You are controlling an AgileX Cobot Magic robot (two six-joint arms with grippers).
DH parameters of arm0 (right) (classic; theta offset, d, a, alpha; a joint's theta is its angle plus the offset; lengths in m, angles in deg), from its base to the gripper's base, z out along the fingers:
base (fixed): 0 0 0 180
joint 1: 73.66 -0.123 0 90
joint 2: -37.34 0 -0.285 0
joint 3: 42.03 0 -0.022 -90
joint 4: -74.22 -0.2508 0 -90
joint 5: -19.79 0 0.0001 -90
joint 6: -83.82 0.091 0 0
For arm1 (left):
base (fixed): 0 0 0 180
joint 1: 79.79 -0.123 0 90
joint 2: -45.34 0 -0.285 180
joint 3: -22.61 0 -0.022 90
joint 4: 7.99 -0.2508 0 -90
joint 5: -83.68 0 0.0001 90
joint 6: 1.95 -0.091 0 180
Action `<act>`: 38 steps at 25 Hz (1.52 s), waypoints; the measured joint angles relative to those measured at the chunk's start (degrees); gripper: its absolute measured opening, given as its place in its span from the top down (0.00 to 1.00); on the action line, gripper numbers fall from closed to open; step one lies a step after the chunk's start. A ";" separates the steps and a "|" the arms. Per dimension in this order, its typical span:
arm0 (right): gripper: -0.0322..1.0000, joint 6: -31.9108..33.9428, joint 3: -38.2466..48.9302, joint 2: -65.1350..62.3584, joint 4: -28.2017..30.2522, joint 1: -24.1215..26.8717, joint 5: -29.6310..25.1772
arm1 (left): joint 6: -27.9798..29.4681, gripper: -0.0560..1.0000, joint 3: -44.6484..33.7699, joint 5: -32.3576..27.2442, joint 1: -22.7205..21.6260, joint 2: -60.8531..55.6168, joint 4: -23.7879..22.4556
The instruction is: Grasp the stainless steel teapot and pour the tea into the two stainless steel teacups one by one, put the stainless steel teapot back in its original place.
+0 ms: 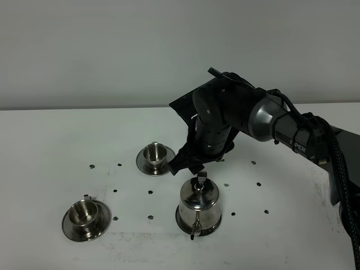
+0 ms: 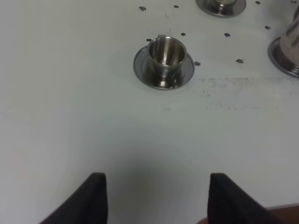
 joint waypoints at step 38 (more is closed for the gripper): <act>0.49 -1.44 20.40 -18.77 6.46 2.05 17.45 | 0.00 0.47 0.00 0.00 0.00 0.00 0.00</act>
